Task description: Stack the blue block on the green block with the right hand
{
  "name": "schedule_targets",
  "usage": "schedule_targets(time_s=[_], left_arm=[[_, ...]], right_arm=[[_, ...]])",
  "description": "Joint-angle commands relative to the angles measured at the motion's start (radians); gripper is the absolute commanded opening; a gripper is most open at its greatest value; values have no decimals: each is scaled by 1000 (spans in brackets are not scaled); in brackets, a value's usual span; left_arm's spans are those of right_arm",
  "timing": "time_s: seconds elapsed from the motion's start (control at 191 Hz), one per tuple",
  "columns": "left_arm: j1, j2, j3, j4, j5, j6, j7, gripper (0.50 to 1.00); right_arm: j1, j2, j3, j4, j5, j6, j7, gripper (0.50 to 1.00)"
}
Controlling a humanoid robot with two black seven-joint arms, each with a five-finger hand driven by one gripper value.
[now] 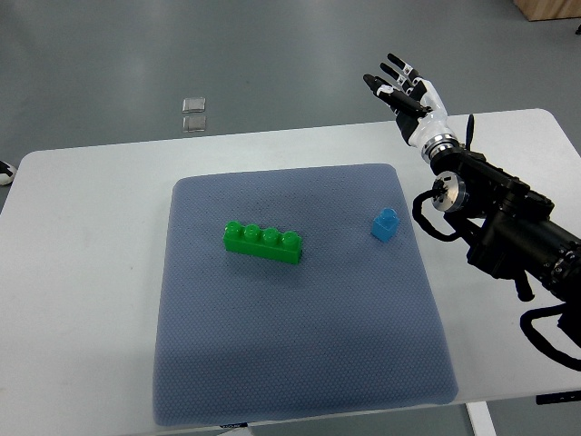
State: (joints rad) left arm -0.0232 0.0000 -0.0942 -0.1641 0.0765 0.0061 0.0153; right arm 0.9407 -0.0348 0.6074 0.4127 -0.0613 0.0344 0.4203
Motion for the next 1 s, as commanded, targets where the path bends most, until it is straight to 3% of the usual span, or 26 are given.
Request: schedule_targets(time_s=[0.0, 0.794, 0.862, 0.992], left_arm=[[0, 0, -1, -2, 0, 0, 0, 1000], [3, 0, -2, 2, -1, -2, 0, 1000], [3, 0, -2, 2, -1, -2, 0, 1000], [3, 0, -2, 2, -1, -2, 0, 1000]], right_arm=[[1, 1, 2, 0, 0, -1, 0, 860], [7, 0, 3, 0, 0, -5, 0, 862], [12, 1, 8, 0, 0, -5, 2, 911], [3, -33, 6, 34, 8, -8, 6, 913]])
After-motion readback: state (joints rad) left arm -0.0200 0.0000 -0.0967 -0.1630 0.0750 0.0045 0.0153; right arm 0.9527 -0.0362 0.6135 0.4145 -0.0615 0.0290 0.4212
